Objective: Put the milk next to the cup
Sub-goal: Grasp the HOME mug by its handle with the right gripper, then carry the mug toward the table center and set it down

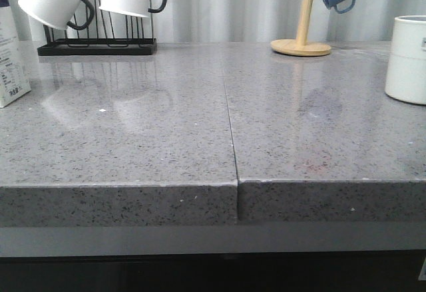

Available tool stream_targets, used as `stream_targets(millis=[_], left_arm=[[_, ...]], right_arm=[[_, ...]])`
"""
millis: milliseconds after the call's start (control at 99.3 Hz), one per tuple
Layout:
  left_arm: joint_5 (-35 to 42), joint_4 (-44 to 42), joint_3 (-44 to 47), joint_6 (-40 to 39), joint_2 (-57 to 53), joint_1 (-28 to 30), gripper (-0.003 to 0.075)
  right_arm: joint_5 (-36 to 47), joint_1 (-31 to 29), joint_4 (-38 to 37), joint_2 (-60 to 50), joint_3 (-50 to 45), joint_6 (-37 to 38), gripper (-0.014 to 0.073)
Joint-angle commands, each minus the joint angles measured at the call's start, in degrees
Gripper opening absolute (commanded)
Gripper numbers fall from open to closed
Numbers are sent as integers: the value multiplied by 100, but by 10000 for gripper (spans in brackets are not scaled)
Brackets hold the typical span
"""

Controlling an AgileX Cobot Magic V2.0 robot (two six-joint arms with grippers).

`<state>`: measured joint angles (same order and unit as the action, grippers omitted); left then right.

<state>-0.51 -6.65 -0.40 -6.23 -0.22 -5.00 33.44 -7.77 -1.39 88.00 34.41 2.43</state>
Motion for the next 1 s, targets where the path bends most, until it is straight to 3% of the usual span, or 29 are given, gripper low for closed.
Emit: stream_targets(millis=[0, 222, 413, 604, 987], left_arm=[[454, 48, 289, -58, -192, 13, -21], [454, 48, 289, -58, -192, 13, -21], [454, 48, 289, -58, -192, 13, -21], [454, 48, 289, -58, -192, 13, -21], [454, 48, 289, -58, -192, 13, -21]], right_arm=[[482, 27, -22, -277, 178, -44, -55], [206, 795, 755, -798, 225, -641, -56], [50, 1995, 2512, -838, 550, -1934, -56], [177, 2937, 3782, -395, 1098, -2962, -56], [350, 3729, 4140, 685, 1892, -3049, -56]])
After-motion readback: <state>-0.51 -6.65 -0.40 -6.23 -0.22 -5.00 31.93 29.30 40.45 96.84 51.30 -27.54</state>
